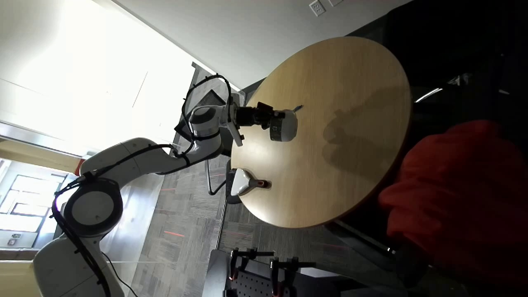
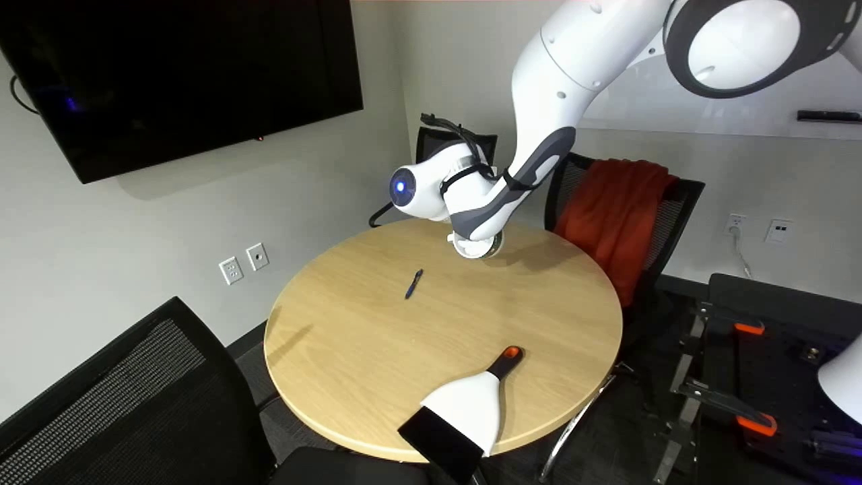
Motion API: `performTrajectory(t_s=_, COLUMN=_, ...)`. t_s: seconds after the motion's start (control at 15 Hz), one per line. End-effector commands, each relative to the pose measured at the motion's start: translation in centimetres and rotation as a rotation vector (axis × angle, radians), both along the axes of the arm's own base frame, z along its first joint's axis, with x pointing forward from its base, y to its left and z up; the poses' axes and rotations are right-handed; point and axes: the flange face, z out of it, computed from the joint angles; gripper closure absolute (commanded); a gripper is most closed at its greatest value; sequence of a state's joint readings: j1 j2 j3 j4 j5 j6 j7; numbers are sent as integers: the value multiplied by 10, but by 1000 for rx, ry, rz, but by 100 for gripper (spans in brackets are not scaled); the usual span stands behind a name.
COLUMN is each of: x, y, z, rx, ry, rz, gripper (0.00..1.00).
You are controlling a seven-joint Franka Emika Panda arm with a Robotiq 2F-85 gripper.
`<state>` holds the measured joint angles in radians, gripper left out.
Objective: Empty the mug on the table
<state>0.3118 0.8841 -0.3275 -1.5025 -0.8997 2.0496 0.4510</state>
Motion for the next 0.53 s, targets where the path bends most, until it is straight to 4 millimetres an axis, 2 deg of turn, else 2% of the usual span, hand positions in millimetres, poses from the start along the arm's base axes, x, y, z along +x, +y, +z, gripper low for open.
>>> performTrajectory(t_s=0.0, x=-11, y=14, z=-1, rx=-198, ry=-49, rz=9, gripper=97)
performTrajectory(t_s=0.27, x=-23, y=23, z=-21, rx=-404, ry=-65, rz=18, gripper=97)
performTrajectory(t_s=0.47, x=-27, y=17, z=-40, rx=-554, ry=-39, rz=11, gripper=97)
